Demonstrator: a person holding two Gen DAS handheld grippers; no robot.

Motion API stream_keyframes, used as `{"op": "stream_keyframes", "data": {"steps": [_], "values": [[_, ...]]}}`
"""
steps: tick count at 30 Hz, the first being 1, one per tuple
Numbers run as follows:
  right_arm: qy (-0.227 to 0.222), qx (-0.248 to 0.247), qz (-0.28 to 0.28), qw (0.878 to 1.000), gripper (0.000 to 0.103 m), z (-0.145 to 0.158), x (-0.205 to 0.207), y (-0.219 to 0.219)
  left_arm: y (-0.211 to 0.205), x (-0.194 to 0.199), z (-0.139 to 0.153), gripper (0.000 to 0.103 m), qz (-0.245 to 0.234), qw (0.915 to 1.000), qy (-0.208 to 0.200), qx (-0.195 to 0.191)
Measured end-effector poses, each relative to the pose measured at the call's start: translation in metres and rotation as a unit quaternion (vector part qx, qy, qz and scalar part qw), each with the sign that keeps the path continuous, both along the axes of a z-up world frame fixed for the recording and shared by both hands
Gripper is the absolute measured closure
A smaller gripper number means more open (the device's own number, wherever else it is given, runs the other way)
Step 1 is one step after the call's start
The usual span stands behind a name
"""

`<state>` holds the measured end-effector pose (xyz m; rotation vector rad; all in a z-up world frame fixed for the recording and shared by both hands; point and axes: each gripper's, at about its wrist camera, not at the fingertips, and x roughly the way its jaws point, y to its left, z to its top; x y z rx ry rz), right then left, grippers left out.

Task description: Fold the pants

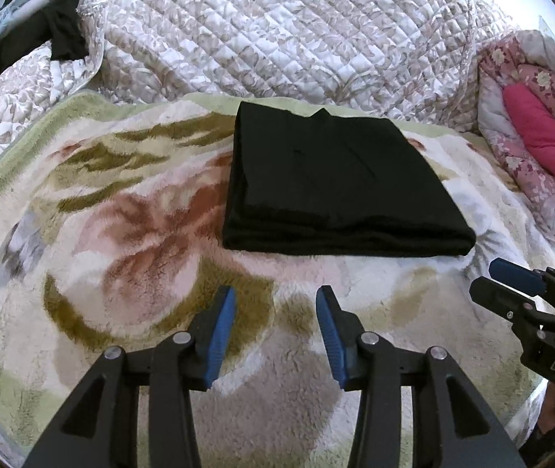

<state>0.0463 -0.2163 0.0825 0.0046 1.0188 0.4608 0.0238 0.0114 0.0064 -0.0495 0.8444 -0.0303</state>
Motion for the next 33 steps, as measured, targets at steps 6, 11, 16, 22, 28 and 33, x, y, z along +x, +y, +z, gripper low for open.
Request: {"op": "stream_keyframes", "data": {"steps": [6, 11, 16, 22, 28, 33], "values": [[0.015, -0.008, -0.002, 1.000, 0.057, -0.010, 0.003, 0.001, -0.001, 0.003, -0.004, 0.053, -0.003, 1.0000, 0.002, 0.003], [0.016, -0.011, 0.000, 1.000, 0.057, -0.012, 0.004, 0.001, -0.005, 0.004, -0.008, 0.048, -0.012, 0.9998, 0.001, 0.017], [0.018, -0.008, -0.002, 1.000, 0.057, -0.015, 0.006, 0.001, -0.005, 0.005, -0.009, 0.045, -0.015, 0.9998, 0.001, 0.014], [0.015, -0.012, 0.000, 1.000, 0.054, -0.015, 0.006, 0.002, -0.007, 0.004, -0.011, 0.043, -0.016, 0.9998, 0.001, 0.016], [0.015, -0.012, 0.000, 1.000, 0.054, -0.016, 0.006, 0.002, -0.007, 0.004, -0.011, 0.042, -0.016, 0.9997, 0.000, 0.017], [0.014, -0.013, 0.000, 1.000, 0.053, -0.016, 0.006, 0.002, -0.007, 0.004, -0.012, 0.041, -0.017, 0.9997, 0.001, 0.017]]}}
